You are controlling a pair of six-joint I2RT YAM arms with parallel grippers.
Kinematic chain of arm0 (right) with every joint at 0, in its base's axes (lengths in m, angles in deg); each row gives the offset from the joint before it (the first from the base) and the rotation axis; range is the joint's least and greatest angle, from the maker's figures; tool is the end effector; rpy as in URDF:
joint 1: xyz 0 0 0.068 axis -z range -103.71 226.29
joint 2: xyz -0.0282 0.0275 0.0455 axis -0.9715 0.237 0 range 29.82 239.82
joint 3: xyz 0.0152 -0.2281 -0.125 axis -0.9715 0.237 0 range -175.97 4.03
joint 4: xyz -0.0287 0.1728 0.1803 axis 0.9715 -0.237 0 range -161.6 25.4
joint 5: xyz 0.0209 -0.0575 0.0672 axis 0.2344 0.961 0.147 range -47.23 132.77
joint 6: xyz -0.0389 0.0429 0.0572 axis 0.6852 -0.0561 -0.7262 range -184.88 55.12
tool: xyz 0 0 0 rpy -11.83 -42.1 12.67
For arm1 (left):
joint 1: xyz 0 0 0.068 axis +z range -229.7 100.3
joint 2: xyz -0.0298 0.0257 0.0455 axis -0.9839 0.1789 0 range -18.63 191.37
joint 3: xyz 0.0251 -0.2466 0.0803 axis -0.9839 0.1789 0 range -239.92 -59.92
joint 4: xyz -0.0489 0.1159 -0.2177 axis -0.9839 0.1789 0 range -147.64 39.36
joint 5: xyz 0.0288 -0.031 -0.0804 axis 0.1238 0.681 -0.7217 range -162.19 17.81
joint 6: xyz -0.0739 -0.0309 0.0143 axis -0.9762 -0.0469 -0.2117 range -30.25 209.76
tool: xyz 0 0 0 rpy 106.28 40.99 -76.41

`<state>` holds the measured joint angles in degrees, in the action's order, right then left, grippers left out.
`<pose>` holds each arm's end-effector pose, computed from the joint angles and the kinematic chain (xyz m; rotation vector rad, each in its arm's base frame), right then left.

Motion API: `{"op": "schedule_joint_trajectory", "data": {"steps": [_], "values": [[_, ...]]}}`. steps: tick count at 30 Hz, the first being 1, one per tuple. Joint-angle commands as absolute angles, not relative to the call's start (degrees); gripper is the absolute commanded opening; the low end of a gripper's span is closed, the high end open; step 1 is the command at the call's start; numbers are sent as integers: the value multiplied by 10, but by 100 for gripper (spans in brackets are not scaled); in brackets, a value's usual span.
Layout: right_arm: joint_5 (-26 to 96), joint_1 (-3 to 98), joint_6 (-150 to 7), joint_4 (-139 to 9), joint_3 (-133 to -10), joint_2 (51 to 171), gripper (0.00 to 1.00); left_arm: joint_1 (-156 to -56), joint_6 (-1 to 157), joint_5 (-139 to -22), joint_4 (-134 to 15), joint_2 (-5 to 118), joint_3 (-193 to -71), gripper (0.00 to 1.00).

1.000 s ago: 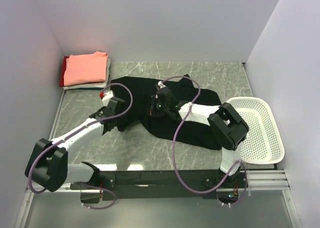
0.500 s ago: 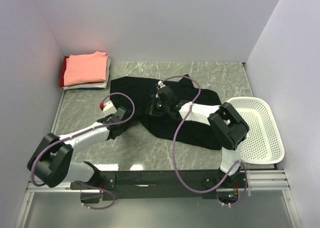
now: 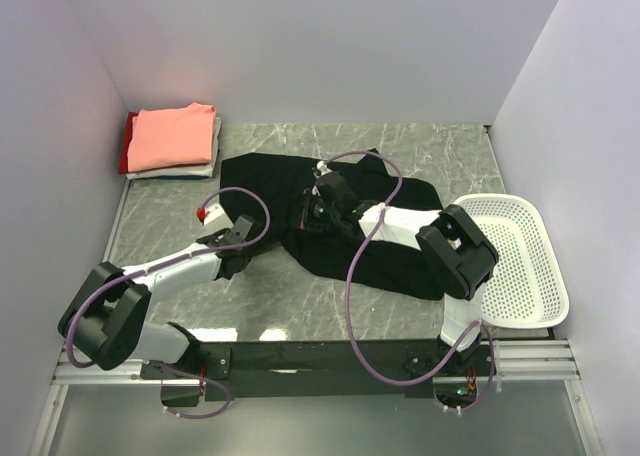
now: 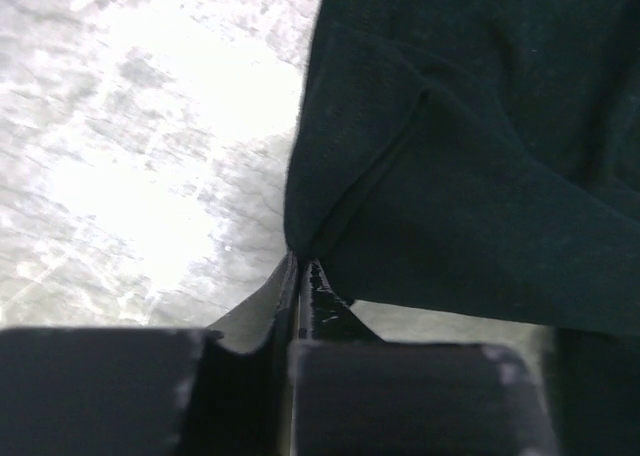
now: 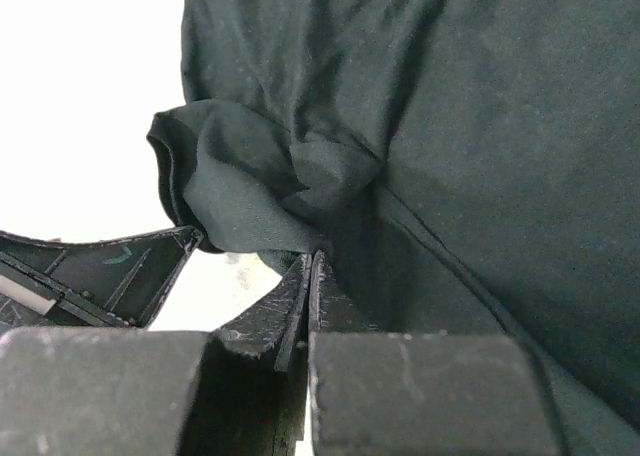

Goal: Fold and stack the t-shirts
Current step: Fold the tshirt

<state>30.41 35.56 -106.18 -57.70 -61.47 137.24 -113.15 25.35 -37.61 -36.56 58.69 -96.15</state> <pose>0.3134 0.2898 0.1594 -0.1210 2.3611 0.9988 0.2243 -0.1002 0.1331 -0.8118 2.2445 0.0424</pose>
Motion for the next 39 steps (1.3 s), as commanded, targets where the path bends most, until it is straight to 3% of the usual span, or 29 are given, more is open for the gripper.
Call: {"op": "schedule_joint_trajectory", "data": {"steps": [1, 13, 25, 32, 37, 39], "values": [[297, 371, -1066, -551, -614, 1359, 0, -1131, 252, -334, -347, 584, -977, 1], [249, 408, -1083, -534, -600, 1334, 0, -1057, 317, -295, -355, 510, -1006, 1], [193, 413, -1093, -514, -600, 1328, 0, -941, 455, -389, -531, 478, -1023, 1], [175, 394, -1094, -505, -580, 1323, 0, -909, 490, -478, -541, 470, -1047, 1], [193, 353, -1089, -508, -564, 1321, 0, -908, 470, -512, -469, 479, -1069, 8], [196, 329, -1087, -512, -564, 1328, 0, -907, 439, -491, -422, 479, -1064, 18]]}}
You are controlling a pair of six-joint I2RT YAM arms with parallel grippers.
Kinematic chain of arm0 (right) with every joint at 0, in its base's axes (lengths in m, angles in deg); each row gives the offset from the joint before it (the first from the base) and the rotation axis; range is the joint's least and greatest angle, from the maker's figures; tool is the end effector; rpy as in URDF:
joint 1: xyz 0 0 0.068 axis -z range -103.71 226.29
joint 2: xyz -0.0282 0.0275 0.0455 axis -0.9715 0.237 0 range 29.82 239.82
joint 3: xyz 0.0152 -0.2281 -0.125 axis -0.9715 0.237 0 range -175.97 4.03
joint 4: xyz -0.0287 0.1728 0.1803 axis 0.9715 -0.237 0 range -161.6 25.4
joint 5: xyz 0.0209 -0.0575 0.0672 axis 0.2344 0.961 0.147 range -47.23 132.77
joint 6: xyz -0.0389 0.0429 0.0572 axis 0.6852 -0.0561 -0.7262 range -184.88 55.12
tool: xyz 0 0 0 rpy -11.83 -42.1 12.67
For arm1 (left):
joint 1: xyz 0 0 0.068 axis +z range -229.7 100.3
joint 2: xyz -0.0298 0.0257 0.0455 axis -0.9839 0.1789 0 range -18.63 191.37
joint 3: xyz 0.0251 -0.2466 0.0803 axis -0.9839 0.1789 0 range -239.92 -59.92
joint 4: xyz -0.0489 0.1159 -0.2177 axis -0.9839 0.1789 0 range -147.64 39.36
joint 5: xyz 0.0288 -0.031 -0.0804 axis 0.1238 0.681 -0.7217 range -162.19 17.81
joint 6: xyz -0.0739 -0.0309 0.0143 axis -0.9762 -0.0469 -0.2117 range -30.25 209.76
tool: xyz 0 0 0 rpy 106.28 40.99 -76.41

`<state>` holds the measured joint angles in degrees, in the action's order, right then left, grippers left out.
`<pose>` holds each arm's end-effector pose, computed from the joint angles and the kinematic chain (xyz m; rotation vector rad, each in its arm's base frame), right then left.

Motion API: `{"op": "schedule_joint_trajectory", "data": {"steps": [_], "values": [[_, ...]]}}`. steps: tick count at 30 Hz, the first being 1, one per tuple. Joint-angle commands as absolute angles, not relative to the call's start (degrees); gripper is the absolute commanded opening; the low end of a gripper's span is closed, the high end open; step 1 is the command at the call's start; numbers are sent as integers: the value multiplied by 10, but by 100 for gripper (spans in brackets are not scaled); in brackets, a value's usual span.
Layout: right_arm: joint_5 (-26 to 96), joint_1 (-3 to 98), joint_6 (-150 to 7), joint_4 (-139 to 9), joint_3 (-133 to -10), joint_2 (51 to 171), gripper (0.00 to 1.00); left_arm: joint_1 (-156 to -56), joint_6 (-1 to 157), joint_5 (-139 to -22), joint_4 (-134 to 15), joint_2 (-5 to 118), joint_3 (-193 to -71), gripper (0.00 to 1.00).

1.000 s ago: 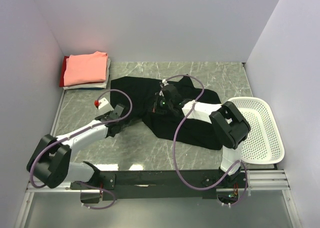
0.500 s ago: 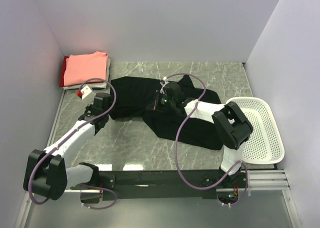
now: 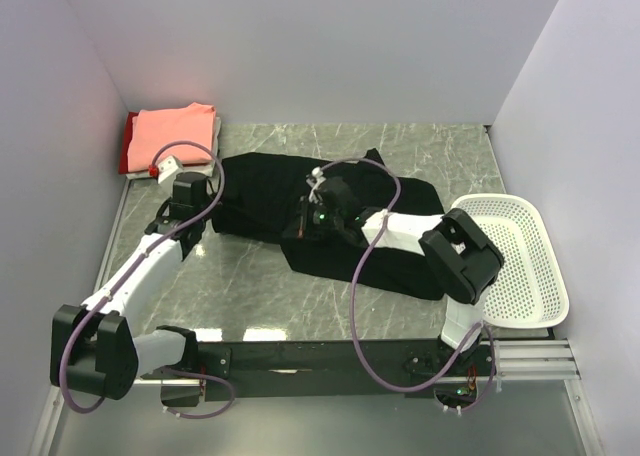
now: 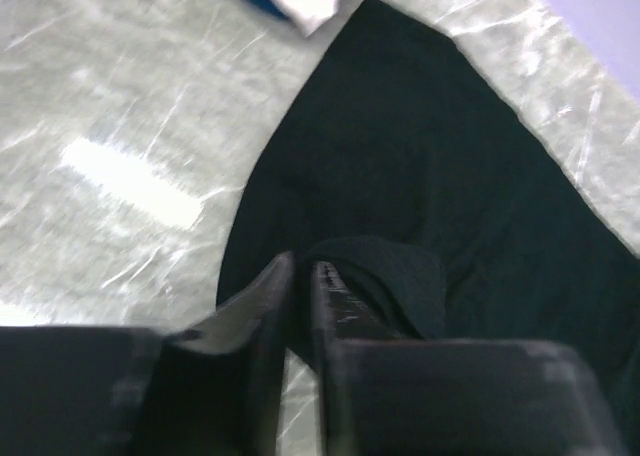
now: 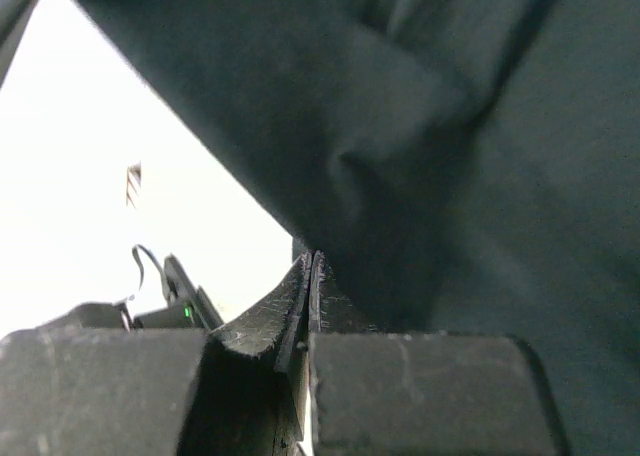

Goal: Fold and stack the t-shirts
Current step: Fold the tshirt

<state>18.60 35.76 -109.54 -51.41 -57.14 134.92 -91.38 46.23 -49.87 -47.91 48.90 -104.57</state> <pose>0.2964 0.2914 0.1661 -0.1998 2.3439 1.2669 0.2800 -0.0305 0.2348 -0.7884 1.9431 -0.1642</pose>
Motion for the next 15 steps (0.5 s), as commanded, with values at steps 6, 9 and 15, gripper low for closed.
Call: {"op": "schedule_joint_trajectory", "data": {"steps": [6, 9, 15], "values": [[219, 285, -1076, -531, -572, 1341, 26, -895, 401, -487, -379, 440, -1021, 49], [224, 281, -1069, -541, -577, 1337, 40, -895, 390, -483, -364, 429, -1004, 52], [256, 281, -1050, -573, -575, 1303, 42, -895, 323, -523, -380, 403, -926, 49]]}}
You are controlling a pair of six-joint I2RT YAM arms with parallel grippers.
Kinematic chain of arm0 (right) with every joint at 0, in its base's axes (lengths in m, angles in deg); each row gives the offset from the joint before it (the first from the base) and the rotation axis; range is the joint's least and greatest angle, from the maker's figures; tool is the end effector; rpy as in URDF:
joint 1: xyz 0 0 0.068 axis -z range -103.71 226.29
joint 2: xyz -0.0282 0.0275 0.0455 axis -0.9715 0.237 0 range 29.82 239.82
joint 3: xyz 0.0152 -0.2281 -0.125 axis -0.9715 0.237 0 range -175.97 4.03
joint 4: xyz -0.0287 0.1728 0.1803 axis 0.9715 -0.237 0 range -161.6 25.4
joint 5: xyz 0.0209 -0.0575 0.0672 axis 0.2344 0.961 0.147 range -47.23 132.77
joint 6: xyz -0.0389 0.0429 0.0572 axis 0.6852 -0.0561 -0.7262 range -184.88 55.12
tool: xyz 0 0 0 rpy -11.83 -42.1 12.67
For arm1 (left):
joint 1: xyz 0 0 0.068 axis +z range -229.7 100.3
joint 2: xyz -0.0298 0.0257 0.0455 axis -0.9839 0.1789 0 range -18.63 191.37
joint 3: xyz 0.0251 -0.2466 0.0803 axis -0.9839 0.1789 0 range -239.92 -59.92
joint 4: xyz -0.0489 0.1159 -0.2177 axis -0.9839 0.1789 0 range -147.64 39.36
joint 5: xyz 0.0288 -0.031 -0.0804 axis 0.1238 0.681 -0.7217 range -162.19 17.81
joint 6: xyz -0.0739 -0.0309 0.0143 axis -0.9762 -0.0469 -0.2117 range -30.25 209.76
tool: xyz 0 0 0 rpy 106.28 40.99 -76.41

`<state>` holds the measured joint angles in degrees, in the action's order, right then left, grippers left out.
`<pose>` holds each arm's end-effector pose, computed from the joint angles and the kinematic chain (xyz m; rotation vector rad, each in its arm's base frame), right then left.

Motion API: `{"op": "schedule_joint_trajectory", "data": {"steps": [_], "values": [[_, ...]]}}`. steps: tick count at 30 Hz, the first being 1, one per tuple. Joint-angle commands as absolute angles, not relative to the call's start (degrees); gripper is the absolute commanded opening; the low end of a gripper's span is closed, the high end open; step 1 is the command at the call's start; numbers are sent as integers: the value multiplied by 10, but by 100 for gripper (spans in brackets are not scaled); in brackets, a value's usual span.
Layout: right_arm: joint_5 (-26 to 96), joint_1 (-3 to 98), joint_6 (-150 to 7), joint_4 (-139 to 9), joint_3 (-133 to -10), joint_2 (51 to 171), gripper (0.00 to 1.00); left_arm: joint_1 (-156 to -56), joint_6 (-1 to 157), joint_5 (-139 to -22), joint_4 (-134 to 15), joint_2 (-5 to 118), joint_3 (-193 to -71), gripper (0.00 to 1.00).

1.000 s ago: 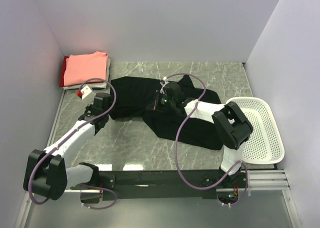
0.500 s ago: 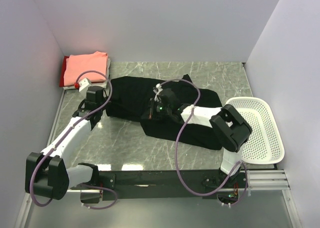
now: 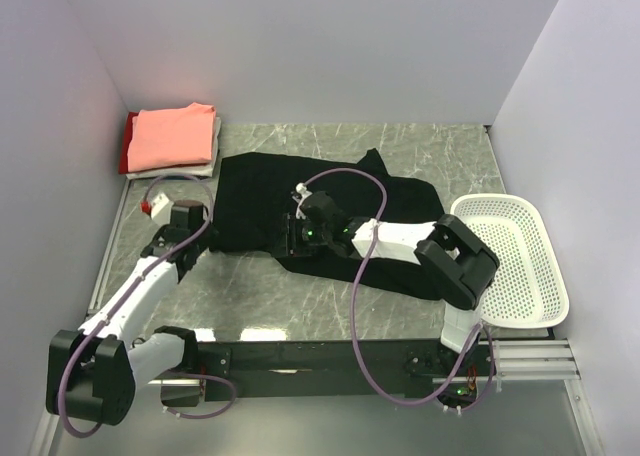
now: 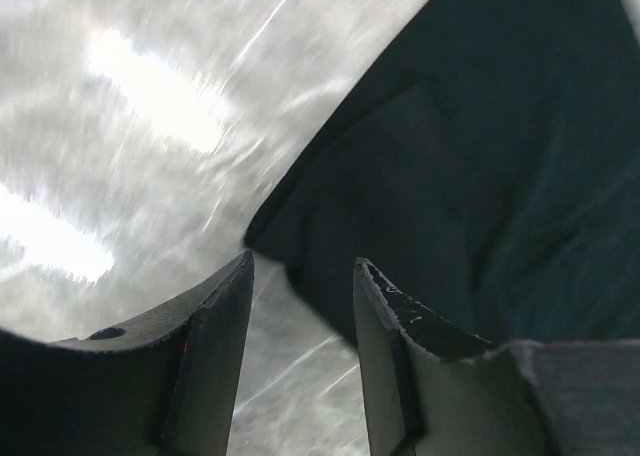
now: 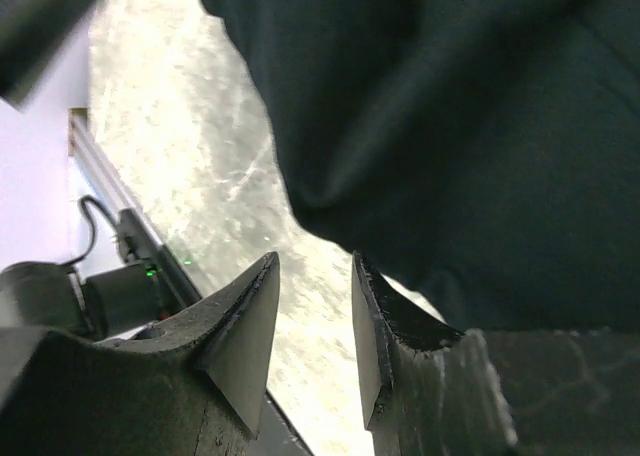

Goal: Fold and stack the t-shirts
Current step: Fold the tshirt

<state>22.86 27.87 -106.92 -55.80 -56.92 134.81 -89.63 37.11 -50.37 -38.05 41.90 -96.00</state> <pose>0.2539 0.3224 0.1556 -0.3558 2.4158 1.1946 0.2356 -0.0146 0.1930 -0.9985 2.0447 -0.1258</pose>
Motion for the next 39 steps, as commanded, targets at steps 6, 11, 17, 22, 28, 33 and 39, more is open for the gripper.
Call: {"op": "schedule_joint_trajectory", "data": {"steps": [6, 11, 17, 22, 28, 33, 39], "values": [[290, 281, -1041, -584, -559, 1269, 42, -895, 268, -546, -437, 388, -874, 50], [317, 284, -1038, -592, -542, 1248, 42, -891, 258, -557, -503, 421, -865, 55], [361, 306, -1057, -594, -491, 1193, 41, -872, 258, -551, -572, 488, -854, 47], [370, 334, -1067, -600, -445, 1157, 41, -858, 268, -550, -598, 526, -854, 39], [397, 356, -1074, -640, -416, 1137, 41, -840, 317, -490, -552, 546, -895, 1], [400, 367, -1080, -642, -377, 1134, 41, -838, 334, -407, -503, 537, -933, 1], [396, 391, -1079, -642, -327, 1122, 41, -833, 352, -380, -529, 473, -921, 7]]}}
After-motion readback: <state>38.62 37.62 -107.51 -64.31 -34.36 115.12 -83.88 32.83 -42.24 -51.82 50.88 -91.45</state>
